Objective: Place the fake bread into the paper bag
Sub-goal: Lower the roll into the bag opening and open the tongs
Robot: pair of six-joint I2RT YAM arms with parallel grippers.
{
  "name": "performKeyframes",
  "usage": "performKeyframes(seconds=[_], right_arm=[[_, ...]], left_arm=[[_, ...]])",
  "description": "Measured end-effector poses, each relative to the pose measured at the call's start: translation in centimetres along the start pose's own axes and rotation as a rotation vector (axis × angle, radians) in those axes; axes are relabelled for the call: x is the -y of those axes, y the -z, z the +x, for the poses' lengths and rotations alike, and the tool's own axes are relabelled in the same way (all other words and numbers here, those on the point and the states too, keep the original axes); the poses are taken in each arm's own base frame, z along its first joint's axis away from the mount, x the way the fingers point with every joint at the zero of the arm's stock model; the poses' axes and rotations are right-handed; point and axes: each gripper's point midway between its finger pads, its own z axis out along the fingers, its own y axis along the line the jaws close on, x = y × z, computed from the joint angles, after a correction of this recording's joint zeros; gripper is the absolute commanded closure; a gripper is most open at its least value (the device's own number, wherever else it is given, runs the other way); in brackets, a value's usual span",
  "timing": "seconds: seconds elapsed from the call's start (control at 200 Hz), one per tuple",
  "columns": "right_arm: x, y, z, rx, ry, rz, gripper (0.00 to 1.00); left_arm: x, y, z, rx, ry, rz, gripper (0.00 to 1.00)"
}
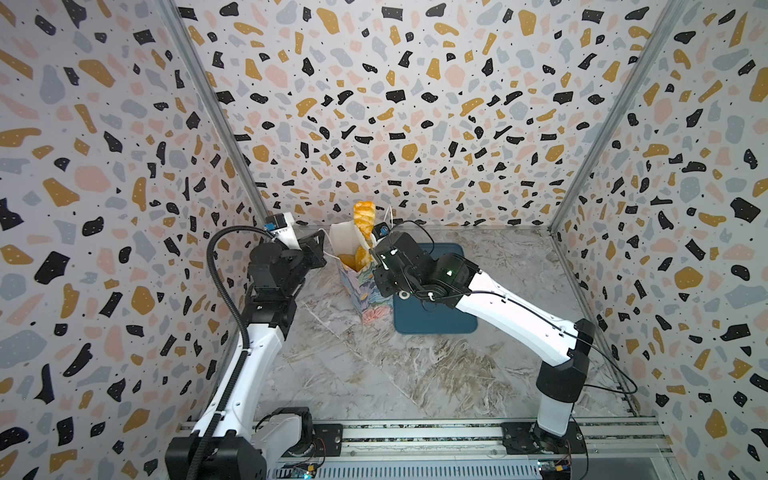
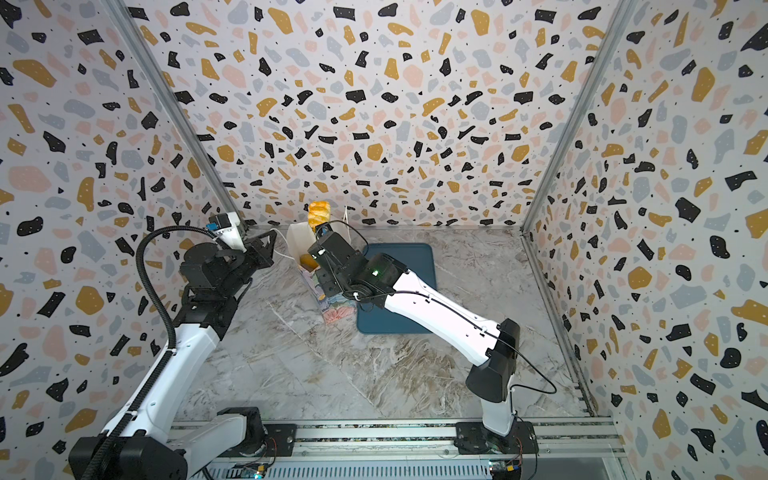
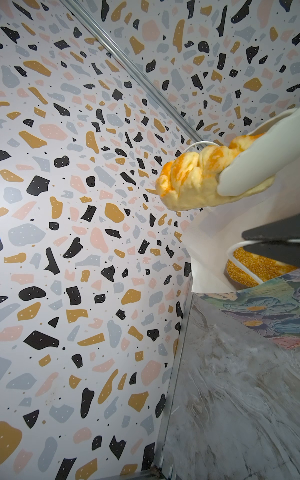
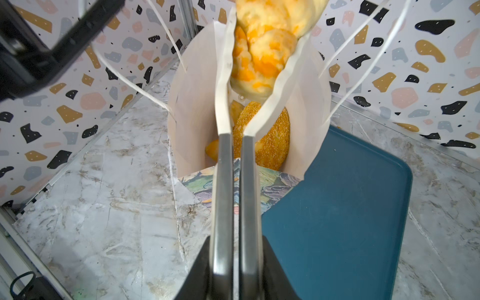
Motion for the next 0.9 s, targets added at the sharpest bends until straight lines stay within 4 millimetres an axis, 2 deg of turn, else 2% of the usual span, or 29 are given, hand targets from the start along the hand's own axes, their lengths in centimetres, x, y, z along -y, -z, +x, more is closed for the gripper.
performKeyframes(seconds=[0.27, 0.616, 0.896], right_arm=[[0.1, -0.6, 1.2, -0.055, 0.018, 0.013, 0.73], [-0.8, -1.0, -0.1, -0.053, 0.035, -0.006, 0.63], [-0.5, -1.6, 1.0, -0.099, 0.054, 0.011, 0.59]], left_arm=[[0.0, 0.0, 0.0, 0.0, 0.0, 0.0, 1.0], [0.0, 0.0, 0.0, 0.0, 0.0, 0.001, 1.0], [0.0, 0.0, 0.0, 0.0, 0.0, 0.0, 1.0]])
